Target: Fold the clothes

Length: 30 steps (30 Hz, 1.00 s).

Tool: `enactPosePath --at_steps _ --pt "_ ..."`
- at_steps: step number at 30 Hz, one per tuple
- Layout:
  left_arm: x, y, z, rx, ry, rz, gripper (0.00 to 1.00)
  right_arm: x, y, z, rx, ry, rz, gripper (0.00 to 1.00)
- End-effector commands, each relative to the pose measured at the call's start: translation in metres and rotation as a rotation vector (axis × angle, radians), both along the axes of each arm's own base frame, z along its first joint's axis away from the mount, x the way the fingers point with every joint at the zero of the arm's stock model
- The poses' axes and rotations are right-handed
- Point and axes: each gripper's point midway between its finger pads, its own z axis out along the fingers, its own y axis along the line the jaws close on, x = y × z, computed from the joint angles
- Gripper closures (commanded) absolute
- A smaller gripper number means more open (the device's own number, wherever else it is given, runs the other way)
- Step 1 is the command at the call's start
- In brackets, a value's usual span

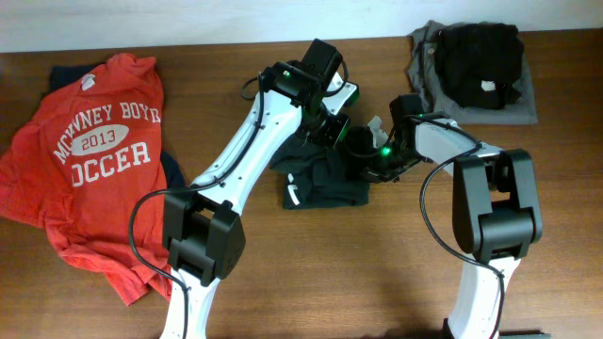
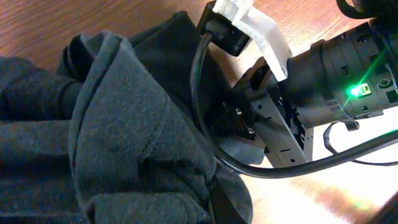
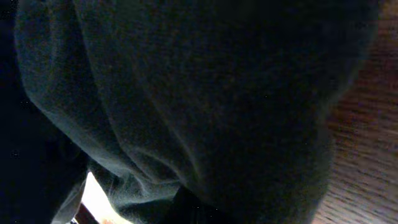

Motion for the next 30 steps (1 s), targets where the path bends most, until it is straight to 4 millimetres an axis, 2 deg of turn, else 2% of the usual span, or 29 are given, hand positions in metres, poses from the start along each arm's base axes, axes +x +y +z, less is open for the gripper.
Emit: enactPosePath --at_steps 1,2,4,9,10,13,14,15,16,18,19,24,27,30 --pt "0.002 -0.004 0.028 -0.036 -0.057 0.005 0.92 0.005 -0.003 -0.004 0.044 0.022 -0.024 0.96" --pt "0.002 -0.004 0.028 -0.036 -0.056 0.005 0.92 0.019 -0.007 0.018 0.076 -0.028 -0.041 0.96" --pt "0.002 -0.004 0.028 -0.036 -0.057 0.005 0.92 0.03 -0.014 0.042 0.093 -0.066 -0.063 0.96" --pt "0.004 -0.005 0.029 -0.041 -0.064 0.004 0.94 0.056 -0.034 0.117 0.183 -0.191 -0.142 0.96" --pt "0.005 -0.006 0.029 -0.045 -0.071 0.004 0.97 0.064 -0.048 0.145 0.198 -0.254 -0.174 0.96" --pt "0.006 -0.01 0.031 -0.06 -0.076 -0.001 0.97 0.071 -0.074 0.182 0.2 -0.328 -0.246 0.96" --pt "0.005 -0.012 0.032 -0.069 -0.077 -0.006 0.96 0.073 -0.083 0.192 0.198 -0.35 -0.267 0.96" --pt "0.005 -0.015 0.033 -0.083 -0.076 -0.012 0.84 0.074 -0.095 0.202 0.194 -0.379 -0.288 0.95" --pt "0.003 -0.02 0.035 -0.099 -0.074 -0.023 0.62 0.074 -0.103 0.209 0.19 -0.397 -0.305 0.94" --pt "0.0 -0.029 0.038 -0.128 -0.073 -0.042 0.13 0.071 -0.122 0.219 0.191 -0.414 -0.344 0.89" --pt "-0.002 -0.032 0.038 -0.133 -0.075 -0.049 0.01 0.07 -0.128 0.222 0.196 -0.413 -0.359 0.88" --pt "-0.002 -0.041 0.041 -0.148 -0.098 -0.065 0.01 0.059 -0.157 0.222 0.208 -0.377 -0.423 0.87" --pt "0.003 -0.043 0.044 -0.161 -0.119 -0.062 0.01 0.054 -0.16 0.219 0.197 -0.373 -0.407 0.87" --pt "0.013 -0.038 0.058 -0.18 -0.153 -0.046 0.01 0.049 -0.158 0.215 0.182 -0.369 -0.386 0.87"
